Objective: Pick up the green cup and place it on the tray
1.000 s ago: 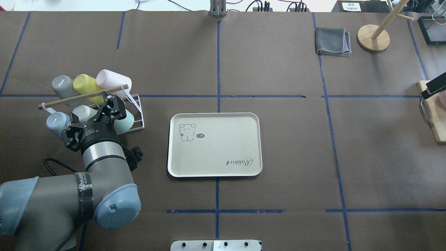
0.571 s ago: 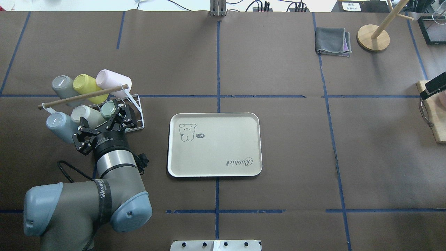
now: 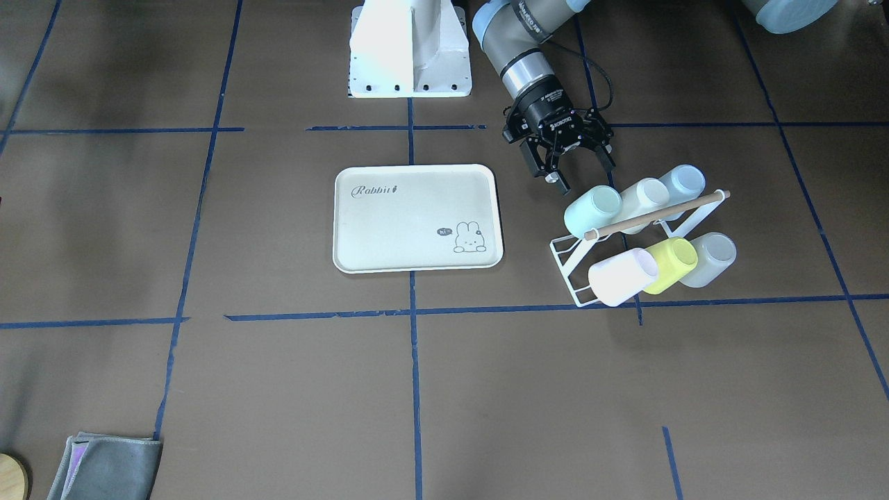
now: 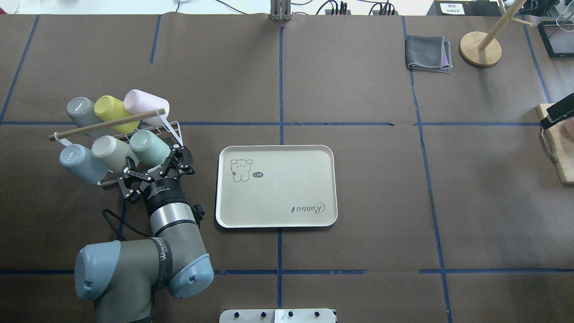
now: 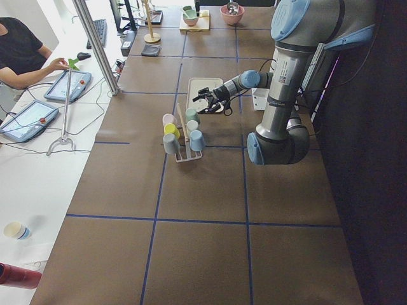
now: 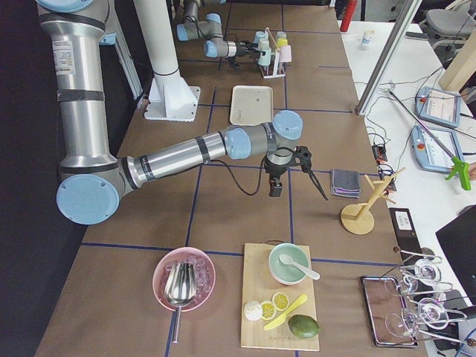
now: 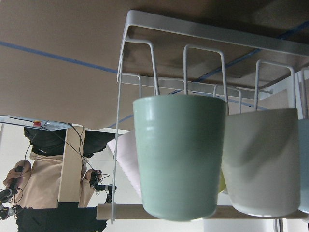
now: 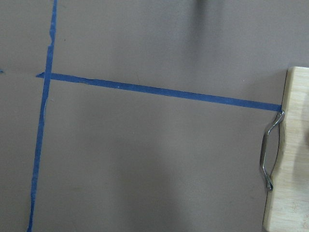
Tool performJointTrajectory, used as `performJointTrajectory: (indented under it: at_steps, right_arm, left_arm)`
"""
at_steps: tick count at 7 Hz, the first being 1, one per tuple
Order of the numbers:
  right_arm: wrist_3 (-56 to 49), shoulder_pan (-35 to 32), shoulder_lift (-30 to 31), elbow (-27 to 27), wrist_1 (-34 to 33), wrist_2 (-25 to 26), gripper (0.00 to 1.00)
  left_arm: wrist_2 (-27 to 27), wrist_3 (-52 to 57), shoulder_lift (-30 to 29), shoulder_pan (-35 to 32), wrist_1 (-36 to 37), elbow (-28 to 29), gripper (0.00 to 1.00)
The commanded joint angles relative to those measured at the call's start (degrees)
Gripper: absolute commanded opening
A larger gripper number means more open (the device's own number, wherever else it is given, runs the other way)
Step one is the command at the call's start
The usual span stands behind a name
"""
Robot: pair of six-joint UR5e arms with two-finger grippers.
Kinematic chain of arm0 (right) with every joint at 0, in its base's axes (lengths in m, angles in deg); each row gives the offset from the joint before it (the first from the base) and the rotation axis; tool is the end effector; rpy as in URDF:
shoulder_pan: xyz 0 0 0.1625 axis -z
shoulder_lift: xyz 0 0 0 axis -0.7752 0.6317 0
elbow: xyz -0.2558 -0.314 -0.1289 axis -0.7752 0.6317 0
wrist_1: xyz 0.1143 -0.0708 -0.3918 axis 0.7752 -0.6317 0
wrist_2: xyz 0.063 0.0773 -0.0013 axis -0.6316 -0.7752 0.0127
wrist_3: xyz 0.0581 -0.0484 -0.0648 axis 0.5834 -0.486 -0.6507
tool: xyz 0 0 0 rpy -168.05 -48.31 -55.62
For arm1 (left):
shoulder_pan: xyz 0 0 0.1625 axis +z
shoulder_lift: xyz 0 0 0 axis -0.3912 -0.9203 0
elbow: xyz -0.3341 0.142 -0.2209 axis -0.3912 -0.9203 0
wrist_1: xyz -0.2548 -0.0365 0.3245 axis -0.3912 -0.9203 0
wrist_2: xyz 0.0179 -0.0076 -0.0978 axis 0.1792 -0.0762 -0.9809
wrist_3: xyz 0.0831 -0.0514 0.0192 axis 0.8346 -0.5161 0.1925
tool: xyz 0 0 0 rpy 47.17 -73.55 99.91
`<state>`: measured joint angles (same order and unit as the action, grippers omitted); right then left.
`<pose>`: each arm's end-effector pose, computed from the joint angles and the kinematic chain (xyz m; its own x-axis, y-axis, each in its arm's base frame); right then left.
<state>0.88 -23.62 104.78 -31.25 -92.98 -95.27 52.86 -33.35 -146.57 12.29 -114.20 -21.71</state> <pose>-0.0757 -0.5028 0.5049 0.6696 -0.1318 0.7310 0.1219 0.9903 0.0669 0.5125 -0.3219 0.3194 -0.5873 0.4692 0.6594 -0.7947 -0.1801 -0.5797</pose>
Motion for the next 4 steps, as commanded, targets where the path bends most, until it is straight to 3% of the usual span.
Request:
performJointTrajectory:
  at_steps: [1, 4]
  right_arm:
    - [0.0, 0.0, 0.1, 0.2, 0.0, 0.0, 1.0]
    - [0.0, 0.0, -0.3, 0.3, 0.0, 0.0, 1.0]
  left_arm:
    - [2.1, 0.0, -0.3, 0.2, -3.0, 4.2, 1.0]
    - [3.4, -0.1, -0.3, -1.8, -3.1, 6.9, 1.0]
